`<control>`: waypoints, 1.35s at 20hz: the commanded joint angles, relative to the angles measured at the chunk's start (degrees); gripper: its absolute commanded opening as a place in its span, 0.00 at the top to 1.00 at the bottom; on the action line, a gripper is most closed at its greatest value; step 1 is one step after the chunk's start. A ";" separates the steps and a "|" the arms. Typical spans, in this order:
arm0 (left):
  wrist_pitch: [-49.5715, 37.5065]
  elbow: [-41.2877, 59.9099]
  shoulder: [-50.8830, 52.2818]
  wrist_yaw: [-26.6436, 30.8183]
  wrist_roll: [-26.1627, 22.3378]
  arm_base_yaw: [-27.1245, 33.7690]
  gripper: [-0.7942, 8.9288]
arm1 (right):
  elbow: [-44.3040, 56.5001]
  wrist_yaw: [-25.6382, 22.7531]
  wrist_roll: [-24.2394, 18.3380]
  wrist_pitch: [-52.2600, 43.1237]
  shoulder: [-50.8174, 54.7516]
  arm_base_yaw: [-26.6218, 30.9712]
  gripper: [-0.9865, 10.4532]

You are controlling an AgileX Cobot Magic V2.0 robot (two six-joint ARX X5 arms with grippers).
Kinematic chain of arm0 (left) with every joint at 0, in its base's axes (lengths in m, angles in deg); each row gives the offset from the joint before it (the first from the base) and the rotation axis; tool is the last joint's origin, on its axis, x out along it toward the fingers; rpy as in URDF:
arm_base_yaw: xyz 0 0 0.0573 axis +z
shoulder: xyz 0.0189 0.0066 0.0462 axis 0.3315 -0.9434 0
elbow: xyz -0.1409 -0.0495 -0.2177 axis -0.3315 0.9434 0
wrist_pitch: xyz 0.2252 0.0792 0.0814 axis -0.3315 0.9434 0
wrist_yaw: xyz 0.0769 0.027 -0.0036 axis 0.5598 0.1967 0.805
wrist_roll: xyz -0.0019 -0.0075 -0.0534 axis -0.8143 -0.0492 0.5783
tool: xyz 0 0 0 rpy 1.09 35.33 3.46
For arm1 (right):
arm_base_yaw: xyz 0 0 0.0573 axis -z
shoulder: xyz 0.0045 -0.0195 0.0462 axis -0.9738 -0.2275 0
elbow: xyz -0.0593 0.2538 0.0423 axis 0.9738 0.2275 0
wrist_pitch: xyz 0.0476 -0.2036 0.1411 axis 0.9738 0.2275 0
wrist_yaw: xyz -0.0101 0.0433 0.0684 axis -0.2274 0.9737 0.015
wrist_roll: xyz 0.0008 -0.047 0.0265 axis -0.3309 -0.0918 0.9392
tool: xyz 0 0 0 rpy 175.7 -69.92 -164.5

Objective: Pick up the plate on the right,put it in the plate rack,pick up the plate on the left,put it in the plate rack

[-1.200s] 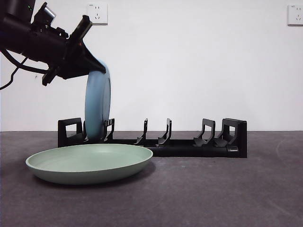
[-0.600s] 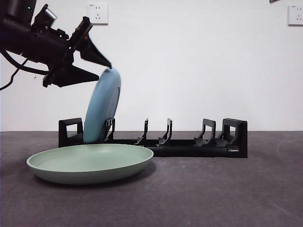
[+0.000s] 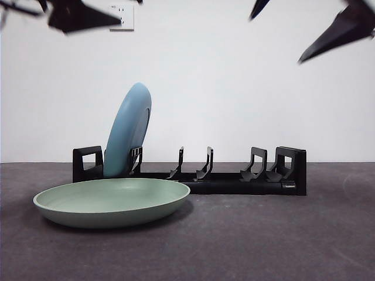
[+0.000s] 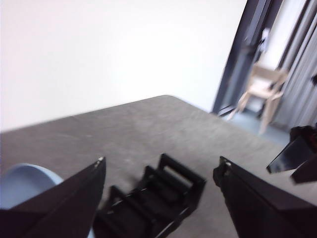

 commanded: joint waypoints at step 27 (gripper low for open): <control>39.91 -5.88 16.87 45.70 -36.65 -33.40 0.53 | 0.17 4.22 5.49 -22.12 -37.22 -10.23 0.89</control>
